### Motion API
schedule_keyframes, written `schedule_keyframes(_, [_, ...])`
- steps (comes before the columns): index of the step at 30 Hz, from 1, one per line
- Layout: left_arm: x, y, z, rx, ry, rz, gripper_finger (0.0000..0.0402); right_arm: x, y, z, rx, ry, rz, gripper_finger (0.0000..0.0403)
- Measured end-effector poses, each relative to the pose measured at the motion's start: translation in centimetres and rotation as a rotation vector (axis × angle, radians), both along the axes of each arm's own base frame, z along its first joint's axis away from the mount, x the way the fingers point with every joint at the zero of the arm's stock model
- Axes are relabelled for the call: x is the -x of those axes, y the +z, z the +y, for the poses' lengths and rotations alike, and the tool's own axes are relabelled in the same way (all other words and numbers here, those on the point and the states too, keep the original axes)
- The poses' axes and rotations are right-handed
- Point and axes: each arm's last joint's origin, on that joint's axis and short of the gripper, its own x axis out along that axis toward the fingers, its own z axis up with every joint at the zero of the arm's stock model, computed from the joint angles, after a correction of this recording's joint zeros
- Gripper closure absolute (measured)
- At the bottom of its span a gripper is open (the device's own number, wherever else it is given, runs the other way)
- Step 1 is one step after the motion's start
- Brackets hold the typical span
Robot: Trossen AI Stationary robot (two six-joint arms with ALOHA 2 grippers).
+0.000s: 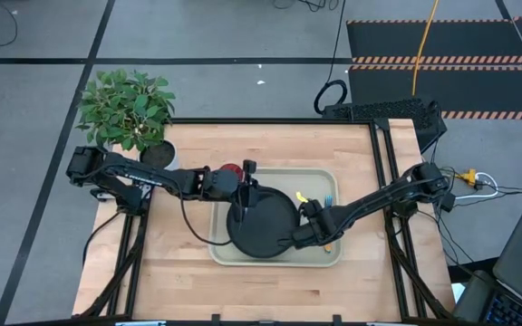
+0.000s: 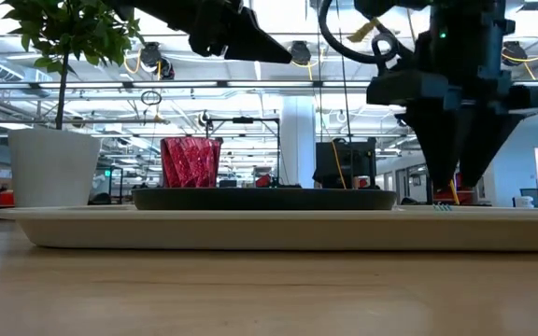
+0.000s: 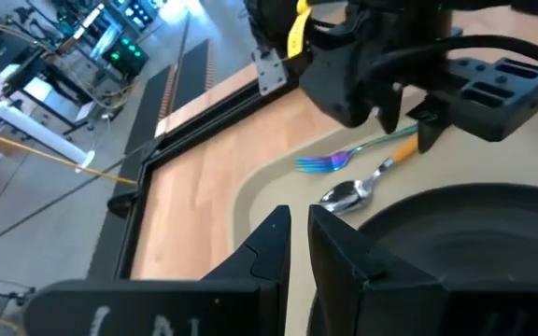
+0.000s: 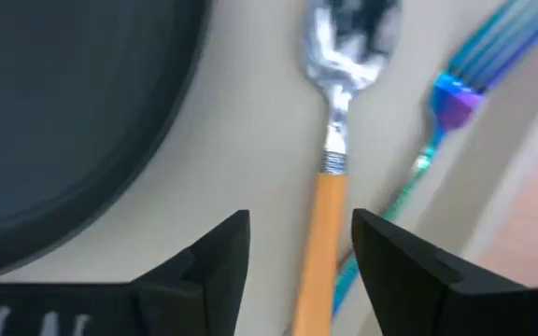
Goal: Pick and place plate/cup/fork/spoon on tray
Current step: Adjust the spoon position
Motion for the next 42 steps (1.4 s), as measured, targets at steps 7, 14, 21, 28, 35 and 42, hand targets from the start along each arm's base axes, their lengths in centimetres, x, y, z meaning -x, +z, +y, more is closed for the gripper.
schedule_keyframes(7, [0.0, -0.1, 0.0, 0.046, -0.003, 0.003, 0.0355, 0.3, -1.7, -0.1, -0.033, 0.050, -0.016, 0.0265])
schedule_keyframes(14, [0.1, 0.0, -0.8, 0.072, -0.015, 0.000, 0.0355, 0.8, -1.9, -0.5, -0.030, 0.064, 0.001, 0.0281])
schedule_keyframes(21, [0.2, 0.0, -2.0, 0.068, -0.053, 0.000, 0.0355, 0.7, -1.9, -1.0, -0.027, 0.076, 0.006, 0.0281])
schedule_keyframes(28, [0.4, 0.0, -3.1, 0.069, -0.087, 0.002, 0.0355, 1.1, -2.9, -1.2, -0.031, 0.058, 0.000, 0.0282])
schedule_keyframes(35, [0.5, -0.1, -3.8, 0.078, -0.101, 0.013, 0.0355, 1.2, -3.3, -1.2, -0.035, 0.049, -0.014, 0.0282])
schedule_keyframes(42, [0.7, -0.3, -4.4, 0.092, -0.111, 0.033, 0.0355, 1.0, -3.3, -1.1, -0.039, 0.039, -0.031, 0.0283])
